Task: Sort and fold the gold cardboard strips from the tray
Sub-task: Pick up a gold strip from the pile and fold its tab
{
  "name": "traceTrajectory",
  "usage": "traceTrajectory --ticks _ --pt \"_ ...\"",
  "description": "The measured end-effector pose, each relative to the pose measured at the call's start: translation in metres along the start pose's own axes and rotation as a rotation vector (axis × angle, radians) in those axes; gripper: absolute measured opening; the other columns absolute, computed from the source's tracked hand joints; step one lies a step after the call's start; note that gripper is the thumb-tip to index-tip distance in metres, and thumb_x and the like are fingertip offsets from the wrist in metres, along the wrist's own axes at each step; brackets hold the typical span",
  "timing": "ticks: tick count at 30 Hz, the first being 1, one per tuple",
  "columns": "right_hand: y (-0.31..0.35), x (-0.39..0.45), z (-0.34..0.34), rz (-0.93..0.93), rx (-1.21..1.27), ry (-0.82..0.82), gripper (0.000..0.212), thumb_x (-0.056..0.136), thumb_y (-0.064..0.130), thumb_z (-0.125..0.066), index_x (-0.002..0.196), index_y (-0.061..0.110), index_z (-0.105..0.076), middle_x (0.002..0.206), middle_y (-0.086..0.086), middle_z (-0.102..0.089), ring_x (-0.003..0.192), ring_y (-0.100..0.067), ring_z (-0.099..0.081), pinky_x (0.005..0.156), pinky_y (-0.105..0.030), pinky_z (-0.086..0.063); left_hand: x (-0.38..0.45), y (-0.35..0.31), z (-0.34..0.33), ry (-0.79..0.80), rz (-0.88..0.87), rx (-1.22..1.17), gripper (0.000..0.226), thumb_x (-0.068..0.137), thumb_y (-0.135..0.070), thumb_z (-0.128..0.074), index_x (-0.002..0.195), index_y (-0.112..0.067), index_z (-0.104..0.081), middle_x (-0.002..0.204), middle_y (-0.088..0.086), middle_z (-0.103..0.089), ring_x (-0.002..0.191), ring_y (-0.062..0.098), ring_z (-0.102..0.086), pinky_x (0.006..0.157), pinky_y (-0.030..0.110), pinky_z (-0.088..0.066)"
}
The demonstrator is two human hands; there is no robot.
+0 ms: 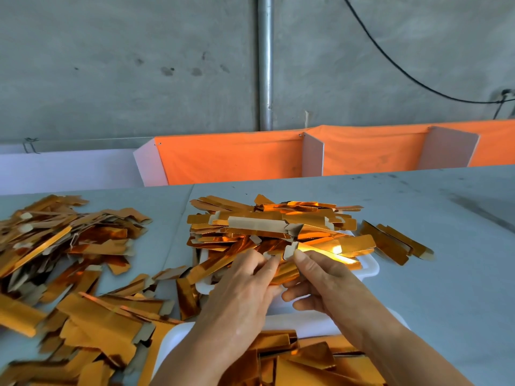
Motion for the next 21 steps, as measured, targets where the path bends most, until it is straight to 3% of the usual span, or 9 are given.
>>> traceTrajectory --ticks 4,6,8,12,21 --pt "0.0001 -0.0003 0.0000 0.010 0.025 0.037 0.035 0.076 0.046 -0.057 0.098 0.022 -0.069 0.081 0.001 -0.077 0.076 -0.013 -0.073 0.060 -0.017 -0.057 0.0007 0.0004 0.0022 0.024 0.042 -0.092 0.050 0.092 -0.037 -0.040 0.138 -0.035 -0.021 0.113 -0.013 -0.036 0.100 0.002 -0.041 0.083 0.023 -0.046" --pt "0.0004 0.0001 0.0001 0.011 0.067 0.047 0.034 0.074 0.041 -0.062 0.101 0.021 -0.068 0.085 -0.001 -0.077 0.080 -0.015 -0.073 0.061 -0.018 -0.057 0.0006 0.0011 0.0039 0.016 0.064 -0.160 0.049 0.091 -0.040 -0.040 0.137 -0.040 -0.021 0.116 -0.018 -0.039 0.103 -0.001 -0.041 0.081 0.015 -0.042" --pt "0.0003 0.0009 0.0009 0.014 0.121 0.048 0.036 0.072 0.037 -0.066 0.104 0.019 -0.068 0.090 -0.006 -0.077 0.082 -0.018 -0.073 0.061 -0.020 -0.058 0.0000 0.0018 0.0053 0.010 0.085 -0.222 0.042 0.090 -0.043 -0.040 0.131 -0.045 -0.027 0.116 -0.023 -0.042 0.104 -0.005 -0.040 0.079 0.007 -0.034" --pt "0.0002 0.0017 0.0019 0.028 0.155 0.052 0.038 0.068 0.034 -0.070 0.103 0.017 -0.070 0.089 -0.007 -0.076 0.082 -0.017 -0.073 0.060 -0.020 -0.057 -0.0005 0.0048 0.0062 0.017 0.110 -0.269 0.034 0.089 -0.044 -0.042 0.123 -0.045 -0.037 0.108 -0.026 -0.043 0.101 -0.007 -0.040 0.077 0.008 -0.035" --pt "-0.0007 0.0023 0.0033 0.040 0.178 0.073 0.029 0.078 0.041 -0.055 0.086 0.023 -0.076 0.087 -0.007 -0.077 0.078 -0.015 -0.073 0.058 -0.020 -0.058 -0.0033 0.0080 0.0054 0.060 0.154 -0.318 0.026 0.090 -0.042 -0.043 0.115 -0.045 -0.038 0.105 -0.028 -0.043 0.102 -0.006 -0.041 0.078 0.012 -0.034"
Point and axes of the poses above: each hand's wrist, its own x-axis towards the middle knuckle, its own z-axis out of the back of the hand, y = z × x, the point moved 2 cm from there along x, towards the middle knuckle
